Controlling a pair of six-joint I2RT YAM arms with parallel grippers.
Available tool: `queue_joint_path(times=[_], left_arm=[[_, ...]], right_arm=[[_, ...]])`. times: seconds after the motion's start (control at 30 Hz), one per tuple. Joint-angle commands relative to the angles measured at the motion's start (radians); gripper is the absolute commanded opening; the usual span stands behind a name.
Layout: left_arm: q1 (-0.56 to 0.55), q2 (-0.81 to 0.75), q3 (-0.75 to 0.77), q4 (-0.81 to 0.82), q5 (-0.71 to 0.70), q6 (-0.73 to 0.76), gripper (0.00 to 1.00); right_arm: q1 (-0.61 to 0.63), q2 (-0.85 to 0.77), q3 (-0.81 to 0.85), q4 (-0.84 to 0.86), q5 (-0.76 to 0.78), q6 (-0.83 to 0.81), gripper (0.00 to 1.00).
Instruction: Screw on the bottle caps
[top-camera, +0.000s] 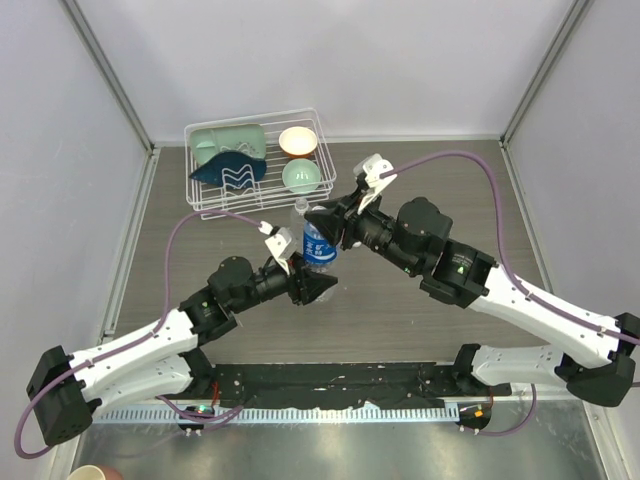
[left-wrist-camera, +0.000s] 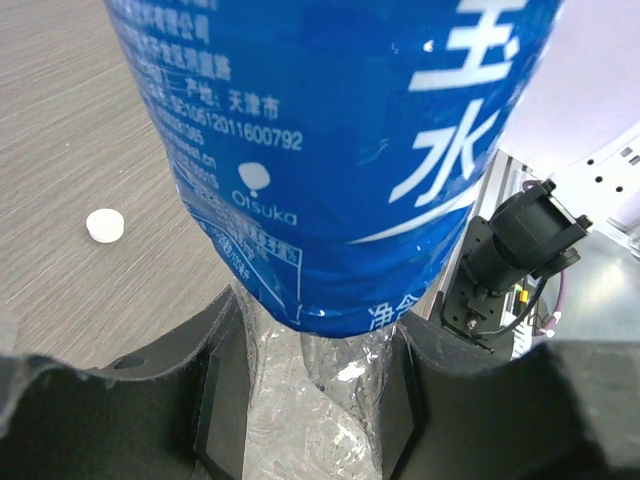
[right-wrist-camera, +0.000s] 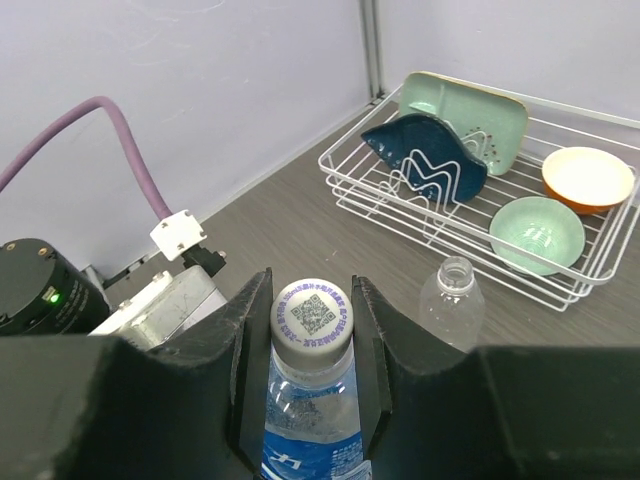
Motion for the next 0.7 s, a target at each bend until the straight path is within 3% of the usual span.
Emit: queue_joint_path(times=[0.0,0.2,0.43,0.67], left_arm=[[0.036,-0.030,0.111,0.201,-0.154,0.007,0.00],[0.046,-0.032,0.114,0.195,-0.073,0.062,0.00],[0.056,-0.038,0.100,0.196,0.018,0.095,0.00],[0.057,-0.047,0.087,0.204,0.099,0.114,0.00]], right_arm=[[0.071,0.026,-0.065,-0.202,0.104,-0.012,0.02],[0.120,0.039,-0.058,-0.206,0.162,0.006,0.02],[0.128,0.023,-0.019,-0.228,0.098,0.025,0.25],[0.129,0.029,0.000,-0.200,0.044,0.029,0.32]])
